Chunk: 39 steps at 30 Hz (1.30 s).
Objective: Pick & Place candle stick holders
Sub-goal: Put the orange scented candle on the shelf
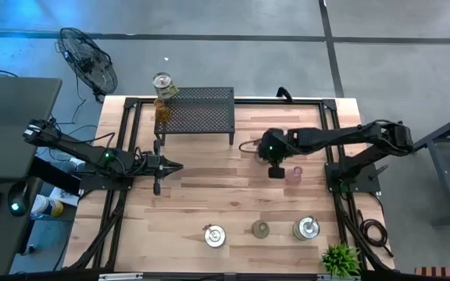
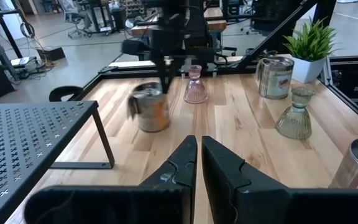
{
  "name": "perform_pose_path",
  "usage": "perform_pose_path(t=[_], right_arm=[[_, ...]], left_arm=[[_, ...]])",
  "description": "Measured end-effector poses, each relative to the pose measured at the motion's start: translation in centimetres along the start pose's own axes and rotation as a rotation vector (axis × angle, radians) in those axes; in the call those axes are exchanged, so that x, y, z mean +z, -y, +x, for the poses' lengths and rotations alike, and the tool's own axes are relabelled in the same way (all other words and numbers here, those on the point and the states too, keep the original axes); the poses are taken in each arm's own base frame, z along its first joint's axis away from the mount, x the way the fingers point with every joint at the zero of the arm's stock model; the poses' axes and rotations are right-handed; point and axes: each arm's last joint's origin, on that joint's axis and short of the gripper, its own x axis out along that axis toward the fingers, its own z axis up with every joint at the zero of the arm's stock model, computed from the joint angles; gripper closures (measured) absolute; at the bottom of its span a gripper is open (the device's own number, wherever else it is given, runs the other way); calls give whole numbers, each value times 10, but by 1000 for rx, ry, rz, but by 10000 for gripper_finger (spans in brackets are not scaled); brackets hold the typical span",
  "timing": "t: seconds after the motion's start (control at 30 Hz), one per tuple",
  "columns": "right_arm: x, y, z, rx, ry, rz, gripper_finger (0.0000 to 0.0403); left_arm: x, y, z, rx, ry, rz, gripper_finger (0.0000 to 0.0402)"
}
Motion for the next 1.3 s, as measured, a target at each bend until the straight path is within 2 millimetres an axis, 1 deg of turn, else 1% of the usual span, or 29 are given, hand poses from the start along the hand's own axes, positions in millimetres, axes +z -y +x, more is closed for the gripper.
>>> perform_pose_path(t=[0.1,0.23,0.37,0.47,0.6,0.77,0.9,1.03,1.13,1.23,1.3], right_arm=[[7,-15,-1,64,65,28,401],[24,-32,0,129,220,58,397],[39,-48,13,166,305,38,397],[58,-54,24,140,309,30,397],[94,-55,43,100,323,-2,397],[135,-49,66,77,320,-73,396],[159,-41,79,76,325,-92,396],[173,-36,90,62,340,-106,384],[183,-31,88,51,365,-107,355],[193,-28,79,29,408,-104,318],[197,-26,69,18,411,-112,297]], left_arm=[[0,0,0,0,0,0,381],[0,0,0,1,0,0,381],[0,0,0,1,0,0,381],[0,0,0,2,-2,0,381],[0,0,0,2,-2,1,381],[0,0,0,2,-4,2,381],[-2,0,0,5,-17,8,381],[-6,0,1,5,-57,28,381],[-11,2,3,5,-107,50,381],[-15,4,8,2,-136,41,381],[-18,6,11,2,-151,35,381]])
